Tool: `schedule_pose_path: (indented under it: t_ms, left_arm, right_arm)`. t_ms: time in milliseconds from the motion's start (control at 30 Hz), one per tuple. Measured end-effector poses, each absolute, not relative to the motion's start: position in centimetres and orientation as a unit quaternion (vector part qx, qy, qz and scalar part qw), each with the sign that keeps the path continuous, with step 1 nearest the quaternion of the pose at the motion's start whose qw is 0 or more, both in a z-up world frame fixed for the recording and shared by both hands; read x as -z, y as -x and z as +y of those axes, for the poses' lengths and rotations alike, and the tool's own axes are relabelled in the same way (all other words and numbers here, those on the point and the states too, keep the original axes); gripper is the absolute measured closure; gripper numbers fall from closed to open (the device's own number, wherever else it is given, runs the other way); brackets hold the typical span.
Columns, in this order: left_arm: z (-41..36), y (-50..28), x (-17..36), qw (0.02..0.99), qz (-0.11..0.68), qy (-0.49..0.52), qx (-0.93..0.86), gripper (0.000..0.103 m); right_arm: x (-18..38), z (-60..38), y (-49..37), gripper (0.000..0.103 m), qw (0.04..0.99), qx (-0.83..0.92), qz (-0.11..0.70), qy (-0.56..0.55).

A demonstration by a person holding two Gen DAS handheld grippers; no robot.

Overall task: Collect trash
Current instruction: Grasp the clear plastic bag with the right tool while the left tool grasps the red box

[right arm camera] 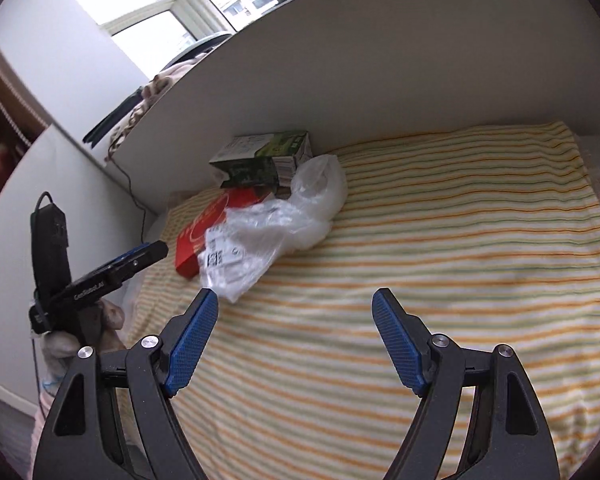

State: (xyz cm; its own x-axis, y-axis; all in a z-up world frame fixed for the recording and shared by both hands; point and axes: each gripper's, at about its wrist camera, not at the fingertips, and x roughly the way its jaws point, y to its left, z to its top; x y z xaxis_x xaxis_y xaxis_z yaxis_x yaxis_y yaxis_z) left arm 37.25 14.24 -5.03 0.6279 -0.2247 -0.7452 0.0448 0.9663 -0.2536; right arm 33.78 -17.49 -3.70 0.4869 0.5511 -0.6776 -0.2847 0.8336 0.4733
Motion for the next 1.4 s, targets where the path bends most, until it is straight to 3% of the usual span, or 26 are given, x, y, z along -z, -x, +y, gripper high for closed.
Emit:
schedule_pose_path:
  t_ms: [300,667,800,1067,1133,1233,1267,1400]
  left_arm:
    - [14.4,-41.4,7.6,0.869,0.470,0.123,0.089,0.022]
    - [11.1,-38.1,8.1,0.862,0.489,-0.019,0.132,0.018]
    - [10.0,-37.6,8.4,0.864,0.483,-0.044,0.134,0.011]
    - [9.4,-38.0,9.8,0.872,0.475,-0.058,0.103,0.011]
    - [9.2,-38.2,10.0,0.875,0.471,-0.051,0.102,0.014]
    - [9.5,-37.1,9.8,0.879,0.464,-0.046,0.103,0.017]
    - [9.5,-36.8,9.8,0.880,0.462,-0.047,0.102,0.018]
    - [9.9,-35.6,9.7,0.884,0.456,-0.043,0.097,0.022]
  right_arm:
    - [5.1,-17.3,-37.8,0.024,0.839,-0.237,0.450,-0.192]
    - [6.9,-16.6,-41.5,0.024,0.821,-0.228,0.470,-0.228]
    - [6.8,-16.4,-41.8,0.024,0.820,-0.229,0.472,-0.230]
    - [6.9,-15.6,-41.9,0.024,0.825,-0.228,0.473,-0.211]
    - [7.0,-15.5,-41.8,0.029,0.828,-0.228,0.473,-0.199]
    - [7.1,-15.3,-41.6,0.050,0.831,-0.226,0.475,-0.182]
    - [7.1,-15.2,-41.6,0.064,0.828,-0.232,0.477,-0.180]
    - [7.0,-15.2,-40.9,0.070,0.831,-0.235,0.474,-0.171]
